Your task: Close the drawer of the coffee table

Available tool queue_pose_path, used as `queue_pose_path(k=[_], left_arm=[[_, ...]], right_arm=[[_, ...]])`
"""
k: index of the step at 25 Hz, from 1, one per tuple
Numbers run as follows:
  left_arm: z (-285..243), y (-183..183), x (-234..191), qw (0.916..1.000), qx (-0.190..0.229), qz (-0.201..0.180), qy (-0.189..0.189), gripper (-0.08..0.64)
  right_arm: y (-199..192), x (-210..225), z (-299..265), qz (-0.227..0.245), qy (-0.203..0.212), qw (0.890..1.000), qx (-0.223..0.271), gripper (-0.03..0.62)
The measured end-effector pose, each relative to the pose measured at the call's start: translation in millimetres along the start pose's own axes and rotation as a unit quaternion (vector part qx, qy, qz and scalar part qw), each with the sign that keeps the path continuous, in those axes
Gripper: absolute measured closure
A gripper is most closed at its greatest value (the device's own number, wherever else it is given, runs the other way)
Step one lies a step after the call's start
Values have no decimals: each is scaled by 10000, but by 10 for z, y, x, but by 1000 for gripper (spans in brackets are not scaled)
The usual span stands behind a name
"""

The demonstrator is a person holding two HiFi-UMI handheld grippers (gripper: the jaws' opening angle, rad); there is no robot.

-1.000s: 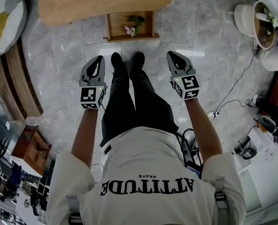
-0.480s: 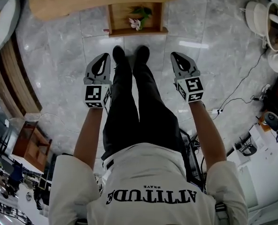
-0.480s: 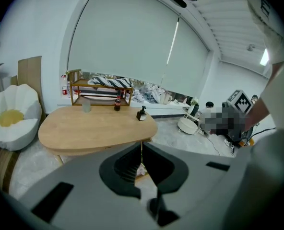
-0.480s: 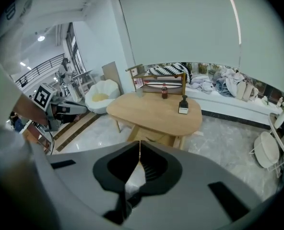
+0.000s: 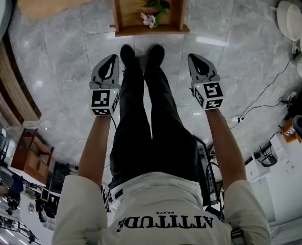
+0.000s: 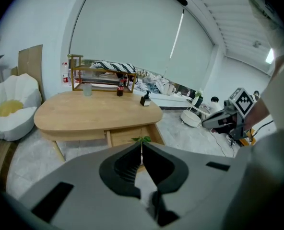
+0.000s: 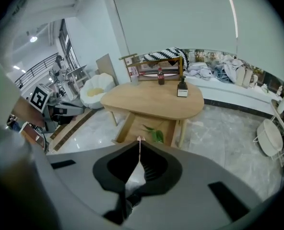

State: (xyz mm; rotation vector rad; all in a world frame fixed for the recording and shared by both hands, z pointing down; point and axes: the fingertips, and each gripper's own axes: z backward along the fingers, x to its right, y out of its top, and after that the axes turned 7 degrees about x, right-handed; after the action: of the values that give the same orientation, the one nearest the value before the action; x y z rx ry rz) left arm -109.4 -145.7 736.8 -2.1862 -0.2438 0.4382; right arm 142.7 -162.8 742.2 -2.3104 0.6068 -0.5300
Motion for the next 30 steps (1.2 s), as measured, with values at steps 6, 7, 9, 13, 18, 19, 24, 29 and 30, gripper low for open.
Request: queue_pose_path(k=[6,7,9,13,18,19,24,29,30], left_arm=[[-337,-497,-67,9996,-273,52,-84,537],[-381,-577,-76,9995,-311,50,-91,537],[-481,-718,-99,9993,-352,54,-100,537],[-625,-960,-170,9990,-413,192,-7,537],[-791,-1187,-261,9985,-433,316,94,535],[-825,-1252,-271,9983,-456,344,97,535],[-1034,-1680,-339,9961,-748,462,5,535],[-1270,-2145,-404,9902,-1087,858,-200,535],[-1304,-2217,-432,9897,-1130,864,-172,534]], right_arm=[[-403,58,-393,-62,-25,9998,-187,571],[-467,63,-451,-78,-27,9998,-207,571],[-579,95,-571,-114,-48,9997,-214,571],[-778,141,-761,-205,-113,9995,-225,571],[-1043,173,-980,-252,-173,9988,-388,571],[-1100,190,-1030,-245,-196,9987,-390,572],[-1430,240,-1335,-354,-227,9976,-547,571],[-1756,326,-1616,-713,-447,9943,-658,571],[-1814,351,-1658,-771,-523,9934,-673,571]])
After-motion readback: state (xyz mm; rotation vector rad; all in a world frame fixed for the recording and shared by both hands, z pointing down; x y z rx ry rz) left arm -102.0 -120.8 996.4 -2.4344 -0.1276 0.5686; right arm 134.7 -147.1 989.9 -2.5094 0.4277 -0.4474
